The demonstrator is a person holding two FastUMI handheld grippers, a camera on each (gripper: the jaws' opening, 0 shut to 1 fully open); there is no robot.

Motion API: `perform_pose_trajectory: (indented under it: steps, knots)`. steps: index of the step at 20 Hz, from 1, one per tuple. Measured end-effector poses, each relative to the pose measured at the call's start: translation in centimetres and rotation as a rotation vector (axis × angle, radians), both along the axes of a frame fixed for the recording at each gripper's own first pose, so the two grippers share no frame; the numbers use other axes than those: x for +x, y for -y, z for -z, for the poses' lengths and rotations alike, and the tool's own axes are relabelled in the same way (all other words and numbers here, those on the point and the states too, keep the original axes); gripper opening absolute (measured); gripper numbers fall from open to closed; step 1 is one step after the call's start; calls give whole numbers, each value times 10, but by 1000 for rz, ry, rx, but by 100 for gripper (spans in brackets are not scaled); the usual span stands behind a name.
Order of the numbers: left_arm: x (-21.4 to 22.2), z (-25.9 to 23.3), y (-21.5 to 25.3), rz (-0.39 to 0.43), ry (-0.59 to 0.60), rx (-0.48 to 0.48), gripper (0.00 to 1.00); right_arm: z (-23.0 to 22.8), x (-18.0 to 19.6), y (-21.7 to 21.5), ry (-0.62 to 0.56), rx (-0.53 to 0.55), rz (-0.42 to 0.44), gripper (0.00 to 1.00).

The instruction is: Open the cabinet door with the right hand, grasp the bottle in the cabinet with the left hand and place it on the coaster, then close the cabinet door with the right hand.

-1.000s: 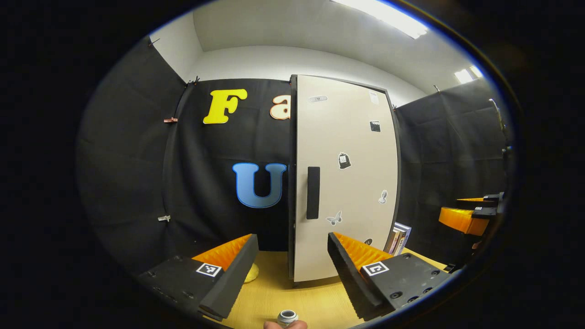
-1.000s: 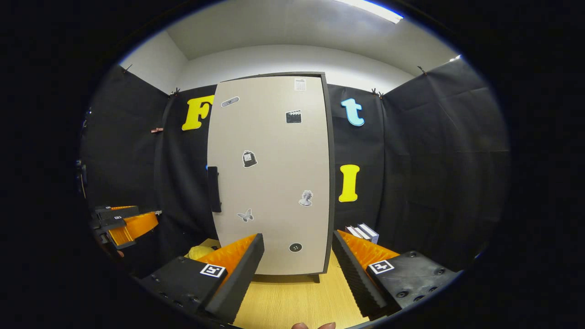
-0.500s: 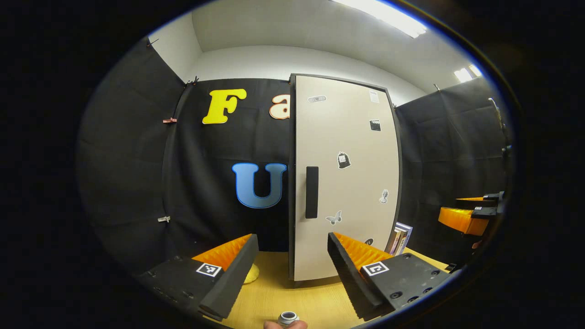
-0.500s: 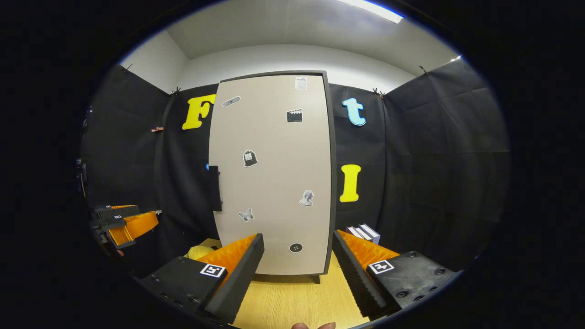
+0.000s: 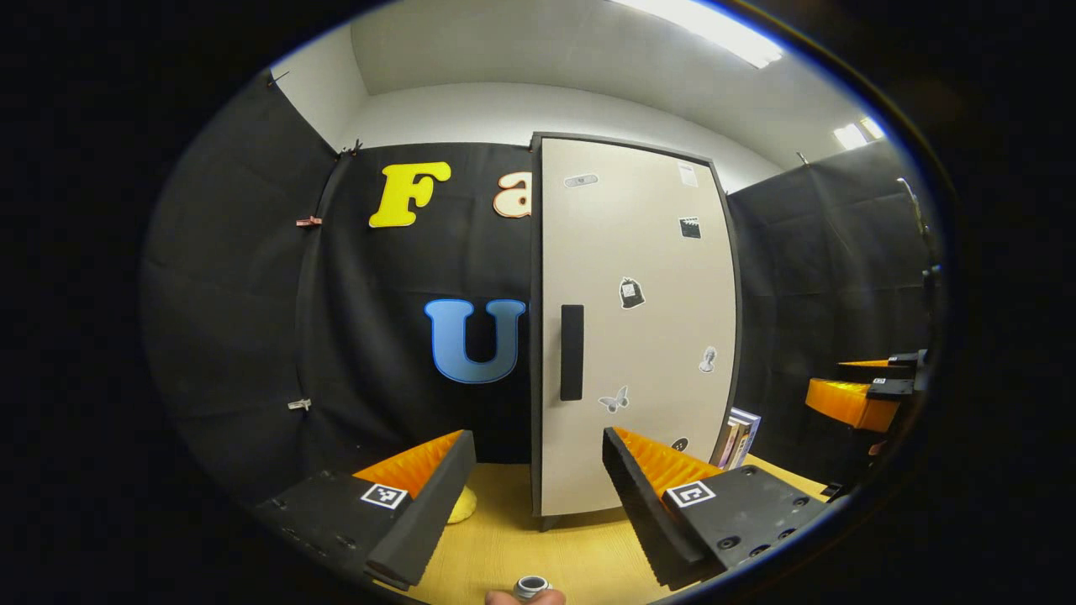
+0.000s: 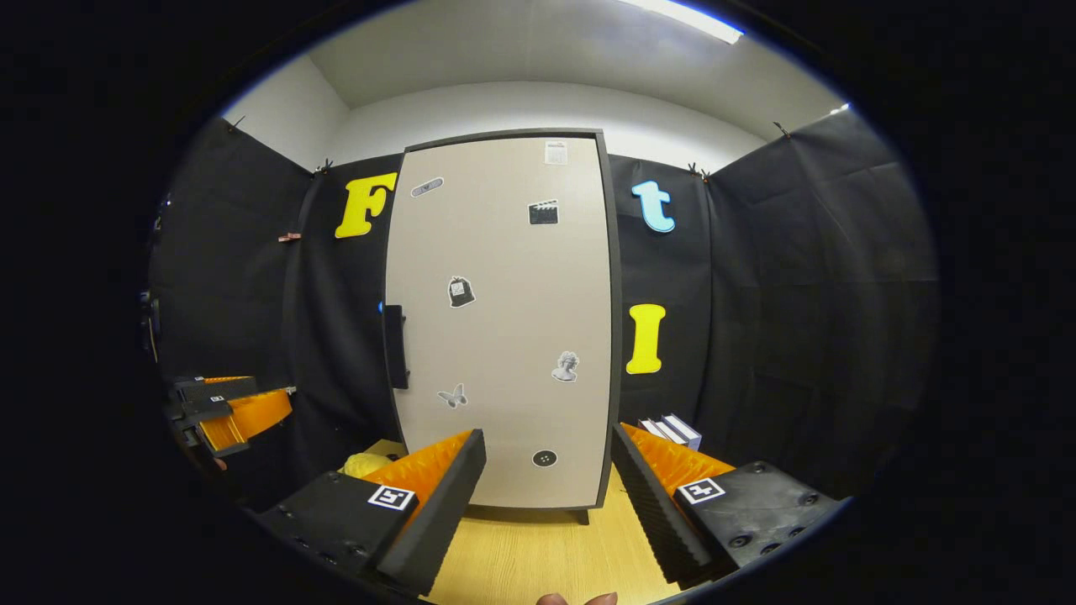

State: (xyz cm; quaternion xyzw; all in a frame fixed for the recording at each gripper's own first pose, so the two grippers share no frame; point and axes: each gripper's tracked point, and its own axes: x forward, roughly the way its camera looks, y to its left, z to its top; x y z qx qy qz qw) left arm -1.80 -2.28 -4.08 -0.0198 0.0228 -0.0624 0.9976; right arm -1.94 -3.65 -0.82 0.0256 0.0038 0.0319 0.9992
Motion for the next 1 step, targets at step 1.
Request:
perform_pose_trajectory:
  steps: [1]
  knots:
    - [1,0,-1,-1,3,3,96,-1,2,1,3,-2,3,97]
